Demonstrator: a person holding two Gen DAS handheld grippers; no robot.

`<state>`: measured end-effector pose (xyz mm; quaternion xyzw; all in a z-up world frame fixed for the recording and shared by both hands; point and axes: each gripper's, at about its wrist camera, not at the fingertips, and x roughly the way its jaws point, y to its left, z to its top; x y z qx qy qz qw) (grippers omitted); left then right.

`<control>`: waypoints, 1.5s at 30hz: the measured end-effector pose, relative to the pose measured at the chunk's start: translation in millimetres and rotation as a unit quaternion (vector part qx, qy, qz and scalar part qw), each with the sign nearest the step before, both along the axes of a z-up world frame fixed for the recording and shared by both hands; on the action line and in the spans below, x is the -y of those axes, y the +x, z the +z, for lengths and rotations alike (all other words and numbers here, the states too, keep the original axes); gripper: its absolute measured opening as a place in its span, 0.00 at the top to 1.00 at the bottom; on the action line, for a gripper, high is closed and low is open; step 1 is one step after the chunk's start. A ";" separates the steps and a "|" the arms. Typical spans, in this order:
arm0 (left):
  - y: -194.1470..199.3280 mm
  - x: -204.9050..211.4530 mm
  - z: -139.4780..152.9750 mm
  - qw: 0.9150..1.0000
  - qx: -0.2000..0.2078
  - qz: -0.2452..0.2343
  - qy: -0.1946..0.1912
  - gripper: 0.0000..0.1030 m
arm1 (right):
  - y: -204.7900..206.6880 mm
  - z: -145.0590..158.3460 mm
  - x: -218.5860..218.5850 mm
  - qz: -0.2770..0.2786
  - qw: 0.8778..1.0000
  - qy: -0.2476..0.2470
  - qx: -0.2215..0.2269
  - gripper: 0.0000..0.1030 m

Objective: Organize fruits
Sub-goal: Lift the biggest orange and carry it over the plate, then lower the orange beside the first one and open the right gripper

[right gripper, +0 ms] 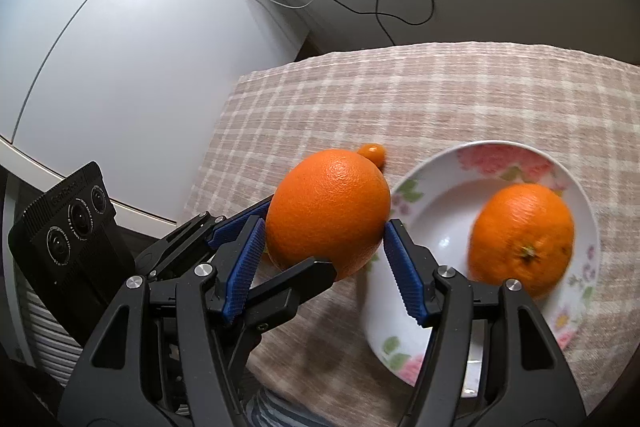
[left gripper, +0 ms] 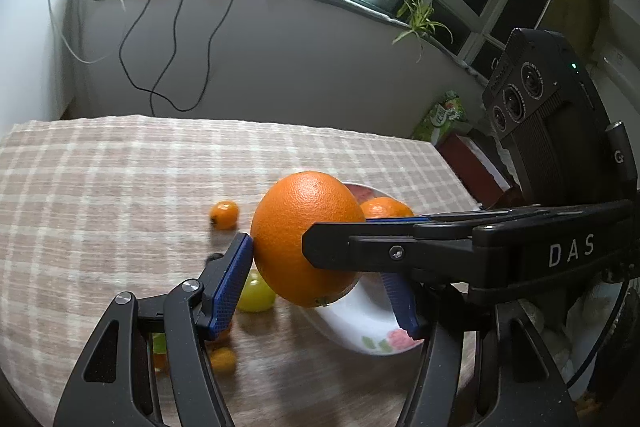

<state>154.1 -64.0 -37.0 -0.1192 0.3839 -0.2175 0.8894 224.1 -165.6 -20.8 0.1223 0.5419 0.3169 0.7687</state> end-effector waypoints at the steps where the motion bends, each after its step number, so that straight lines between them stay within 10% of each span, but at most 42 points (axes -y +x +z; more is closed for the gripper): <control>1: 0.2 2.2 -0.2 1.000 0.000 -0.001 -0.001 0.40 | 1.0 0.1 3.9 -0.002 1.000 -0.001 0.000 0.37; 45: -21.0 15.4 -6.0 0.999 -0.013 -0.030 0.026 0.40 | 5.2 11.9 30.9 -0.014 0.998 -0.039 0.049 0.38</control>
